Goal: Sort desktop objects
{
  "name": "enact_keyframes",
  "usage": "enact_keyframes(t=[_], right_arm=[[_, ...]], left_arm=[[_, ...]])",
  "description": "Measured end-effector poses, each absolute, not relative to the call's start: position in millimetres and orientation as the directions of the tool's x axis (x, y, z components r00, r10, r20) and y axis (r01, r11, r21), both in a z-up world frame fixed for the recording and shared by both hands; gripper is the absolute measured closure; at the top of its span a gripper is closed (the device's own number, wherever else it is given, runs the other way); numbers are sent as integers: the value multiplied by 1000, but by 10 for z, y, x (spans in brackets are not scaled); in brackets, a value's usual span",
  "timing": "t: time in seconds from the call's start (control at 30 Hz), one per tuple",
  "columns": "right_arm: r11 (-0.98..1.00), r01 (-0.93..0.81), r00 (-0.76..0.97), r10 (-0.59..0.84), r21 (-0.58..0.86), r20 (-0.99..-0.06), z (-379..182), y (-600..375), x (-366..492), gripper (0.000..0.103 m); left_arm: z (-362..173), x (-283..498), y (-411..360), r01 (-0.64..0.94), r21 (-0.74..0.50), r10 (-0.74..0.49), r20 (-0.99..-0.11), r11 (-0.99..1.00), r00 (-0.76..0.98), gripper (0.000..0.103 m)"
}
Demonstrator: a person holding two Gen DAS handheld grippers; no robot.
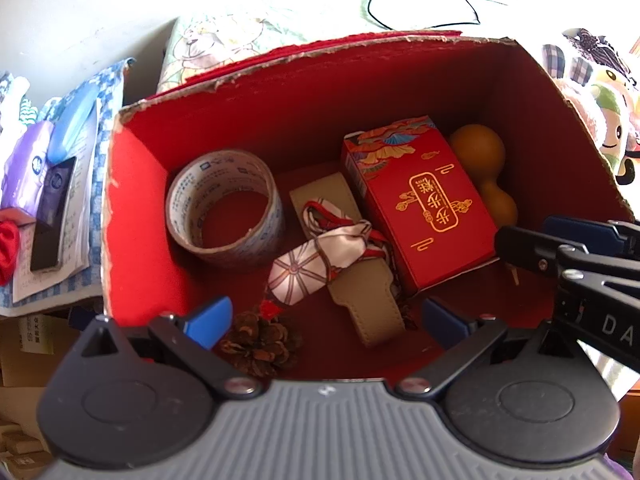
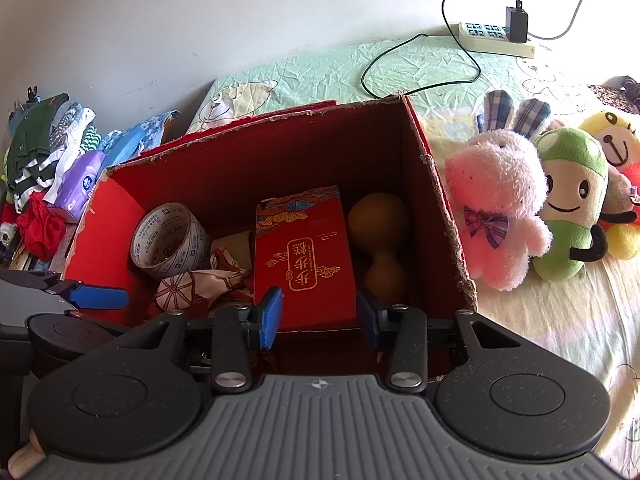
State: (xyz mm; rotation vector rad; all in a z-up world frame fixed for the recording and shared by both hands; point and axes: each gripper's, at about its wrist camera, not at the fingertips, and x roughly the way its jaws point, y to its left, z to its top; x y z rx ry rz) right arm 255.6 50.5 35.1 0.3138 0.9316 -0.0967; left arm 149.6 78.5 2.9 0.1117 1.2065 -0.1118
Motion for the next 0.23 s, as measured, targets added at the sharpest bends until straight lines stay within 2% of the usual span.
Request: enact_keyframes(t=[0.23], right_arm=[[947,219,598,59,234,-799,344,490,2582,59]], left_arm=[[23,1510,779,137,14,-38,-929,990,367,2]])
